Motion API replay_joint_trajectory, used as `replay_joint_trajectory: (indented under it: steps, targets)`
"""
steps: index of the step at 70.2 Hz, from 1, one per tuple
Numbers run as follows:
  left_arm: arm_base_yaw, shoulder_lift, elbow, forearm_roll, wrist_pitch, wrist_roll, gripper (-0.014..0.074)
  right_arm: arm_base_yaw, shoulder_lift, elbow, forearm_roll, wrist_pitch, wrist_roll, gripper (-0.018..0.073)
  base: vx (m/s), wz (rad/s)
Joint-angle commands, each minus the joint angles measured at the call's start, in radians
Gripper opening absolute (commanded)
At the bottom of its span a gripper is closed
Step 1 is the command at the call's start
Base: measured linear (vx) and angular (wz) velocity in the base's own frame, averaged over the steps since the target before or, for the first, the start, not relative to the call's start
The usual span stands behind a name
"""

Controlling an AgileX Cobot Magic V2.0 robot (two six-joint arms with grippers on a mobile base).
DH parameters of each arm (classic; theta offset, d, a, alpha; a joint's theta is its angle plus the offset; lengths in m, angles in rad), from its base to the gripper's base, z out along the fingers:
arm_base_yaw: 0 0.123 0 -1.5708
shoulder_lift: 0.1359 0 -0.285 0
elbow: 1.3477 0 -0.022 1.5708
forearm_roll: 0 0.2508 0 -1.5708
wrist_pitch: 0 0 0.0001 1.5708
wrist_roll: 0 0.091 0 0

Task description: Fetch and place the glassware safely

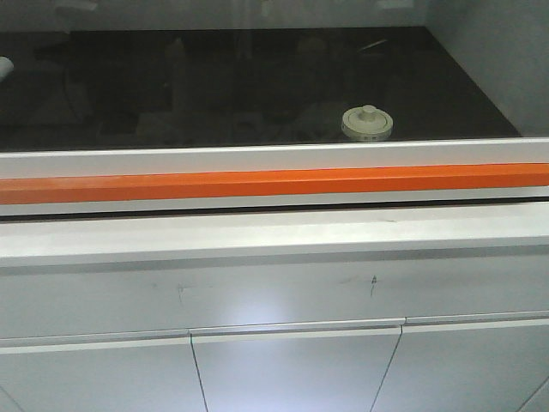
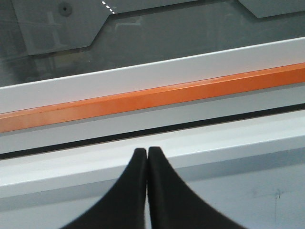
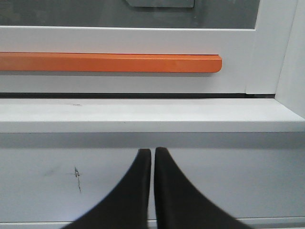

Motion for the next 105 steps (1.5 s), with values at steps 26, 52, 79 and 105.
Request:
replay_joint_trajectory:
  steps: [26, 52, 79, 105]
  targets:
    - [0.0, -0.011, 0.026, -0.005, -0.074, -0.006, -0.0007, 0.002, -0.005, 0.019, -0.01, -0.071, 0.001, -0.0003, 0.0, 0.0]
    - [0.0, -0.011, 0.026, -0.005, -0.074, -0.006, -0.0007, 0.002, -0.005, 0.019, -0.01, -0.07, 0.001, -0.0003, 0.0, 0.0]
    - [0.0, -0.011, 0.026, -0.005, -0.087, -0.006, -0.0007, 0.001, -0.005, 0.018, -0.025, -0.114, 0.001, -0.0003, 0.0, 0.0]
    - [0.0, -0.011, 0.018, -0.014, -0.306, -0.042, -0.0007, 0.001, -0.005, 0.017, -0.022, -0.217, 0.001, -0.0003, 0.0, 0.0]
